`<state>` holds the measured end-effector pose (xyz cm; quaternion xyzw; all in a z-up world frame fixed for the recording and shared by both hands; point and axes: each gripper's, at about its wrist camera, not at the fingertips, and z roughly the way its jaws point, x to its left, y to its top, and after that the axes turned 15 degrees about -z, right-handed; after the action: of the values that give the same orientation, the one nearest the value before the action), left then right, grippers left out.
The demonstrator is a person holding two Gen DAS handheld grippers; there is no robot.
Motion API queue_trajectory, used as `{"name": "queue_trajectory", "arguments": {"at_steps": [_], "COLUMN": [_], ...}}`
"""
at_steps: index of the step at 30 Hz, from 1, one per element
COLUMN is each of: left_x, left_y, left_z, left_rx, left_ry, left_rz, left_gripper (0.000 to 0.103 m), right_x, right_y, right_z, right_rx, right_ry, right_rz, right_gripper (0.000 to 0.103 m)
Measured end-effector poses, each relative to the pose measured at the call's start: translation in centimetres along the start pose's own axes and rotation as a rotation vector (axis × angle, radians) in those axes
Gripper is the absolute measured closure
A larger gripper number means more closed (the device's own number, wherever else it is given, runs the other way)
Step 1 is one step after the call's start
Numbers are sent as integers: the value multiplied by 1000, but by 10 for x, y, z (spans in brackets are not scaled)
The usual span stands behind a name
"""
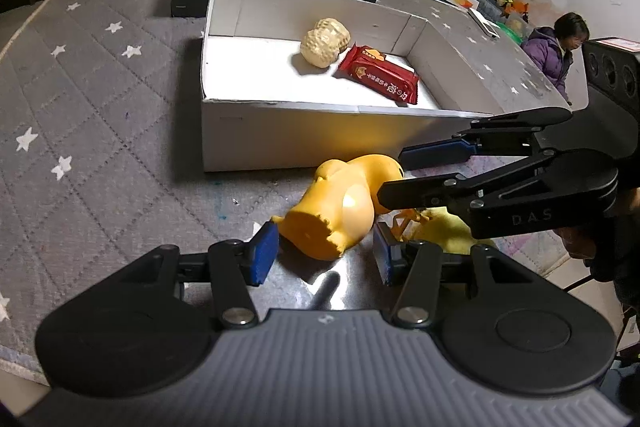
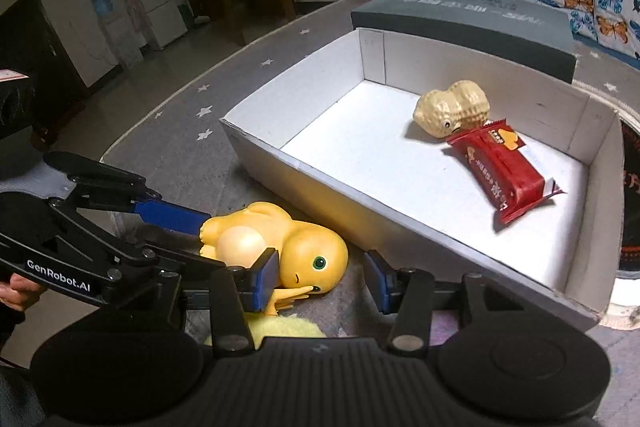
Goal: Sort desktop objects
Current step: 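Grasp the yellow duck toy with the left tool and lift, then lower the yellow duck into the white box and open the left tool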
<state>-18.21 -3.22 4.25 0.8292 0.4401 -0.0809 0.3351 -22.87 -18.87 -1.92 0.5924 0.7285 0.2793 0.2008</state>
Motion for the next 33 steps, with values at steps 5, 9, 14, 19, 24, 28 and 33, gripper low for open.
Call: {"name": "queue_trajectory", "arguments": {"at_steps": [5,9,14,19,24,28,33], "left_x": [0,1,2,2,2,-4,-21], "left_y": [-1,0,0,1,2,6,24], "left_z": [5,5,1,-3,-10,-30,-48], "left_rx": [5,6,-3,-12,-26,-63,-136], "left_ry": [1,0,2,4,3,-4,-1], "left_rz": [2,-4,-9,-14,-20,-20,17], "left_gripper": [52,52,52,52,52,51,51], "right_x": [-2,-6,-8,-3,8,17,22], "right_y": [1,1,0,1,4,13,31], "right_z": [6,9,11,10,0,-16,-38], "right_rx": [8,5,-4,-10,-33,-59,-114], "right_ry": [27,56,81,67,56,39,-14], "right_rz": [17,47,70,62,48,32,14], "right_gripper": [57,61,63,64,64,64,64]}}
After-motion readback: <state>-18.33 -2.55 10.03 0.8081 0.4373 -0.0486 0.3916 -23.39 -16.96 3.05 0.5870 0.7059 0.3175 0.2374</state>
